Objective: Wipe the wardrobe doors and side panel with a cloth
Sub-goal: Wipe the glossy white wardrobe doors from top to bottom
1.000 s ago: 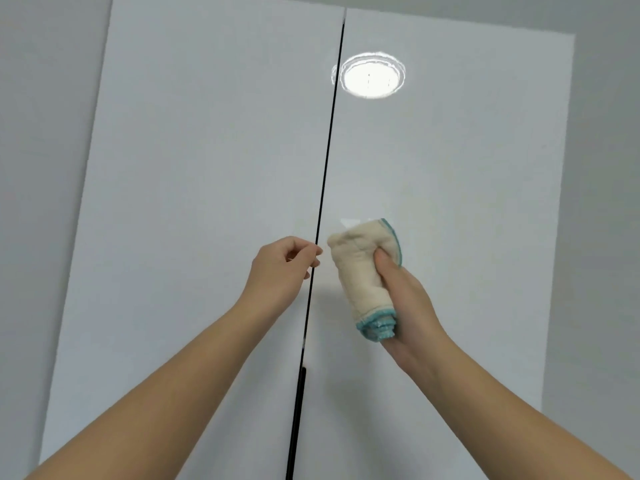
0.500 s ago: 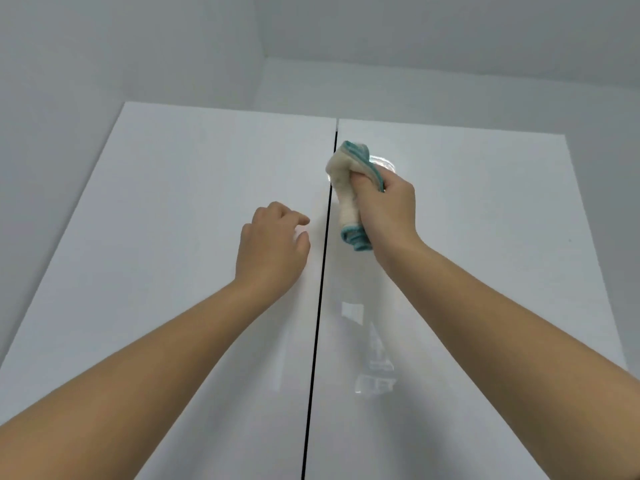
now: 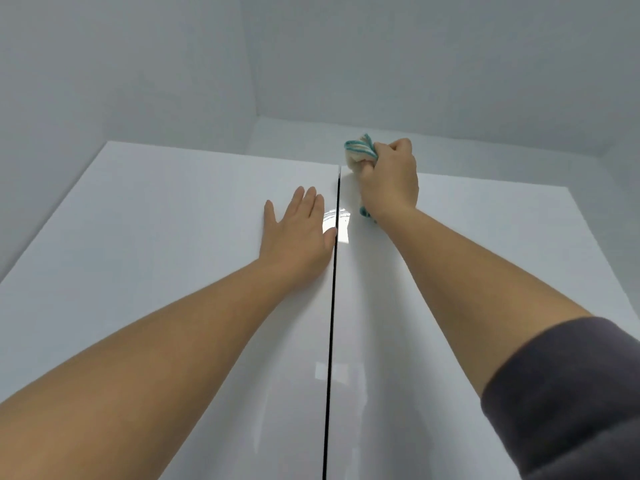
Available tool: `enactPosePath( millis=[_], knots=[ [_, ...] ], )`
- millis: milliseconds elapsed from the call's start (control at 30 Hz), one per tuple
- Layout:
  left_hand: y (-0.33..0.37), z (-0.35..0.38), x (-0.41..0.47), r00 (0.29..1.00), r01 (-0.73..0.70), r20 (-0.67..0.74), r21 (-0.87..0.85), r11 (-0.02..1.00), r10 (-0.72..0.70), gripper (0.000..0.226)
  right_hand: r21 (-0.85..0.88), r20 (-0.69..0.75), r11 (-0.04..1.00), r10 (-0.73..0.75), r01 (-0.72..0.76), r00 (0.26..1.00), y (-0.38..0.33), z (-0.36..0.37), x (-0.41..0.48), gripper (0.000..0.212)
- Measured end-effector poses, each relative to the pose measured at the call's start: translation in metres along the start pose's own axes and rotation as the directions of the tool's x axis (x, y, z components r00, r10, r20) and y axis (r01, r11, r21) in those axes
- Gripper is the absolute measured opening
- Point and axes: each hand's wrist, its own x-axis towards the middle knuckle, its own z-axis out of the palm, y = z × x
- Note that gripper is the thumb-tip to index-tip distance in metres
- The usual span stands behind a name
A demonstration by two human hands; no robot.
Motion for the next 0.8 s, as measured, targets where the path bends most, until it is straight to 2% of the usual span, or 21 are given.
enactPosePath(
  millis=[200,367,600,800],
  knots=[
    [0.010,0.015,0.010,0.996,-0.063,-0.064,-0.002,0.998,0.063,0.060,-0.156,0.036,0.973,-0.165,0.169,0.986,-0.008,0.034,0.006,0.018],
    [0.022,0.016,0.017,0.991,0.003,-0.130,0.005,1.000,-0.003,0.053,-0.232,0.074,0.939,-0.242,0.253,0.967,-0.002,0.033,0.013,0.020],
    [0.036,0.022,0.018,0.982,0.143,-0.127,-0.009,0.990,-0.143,0.054,-0.304,0.086,0.931,-0.184,0.201,0.979,0.019,0.013,0.019,0.022],
    [0.047,0.026,0.017,0.954,0.242,-0.170,-0.043,0.969,-0.245,0.053,-0.343,0.077,0.925,-0.143,0.161,0.987,0.070,-0.022,0.028,0.024]
  ],
)
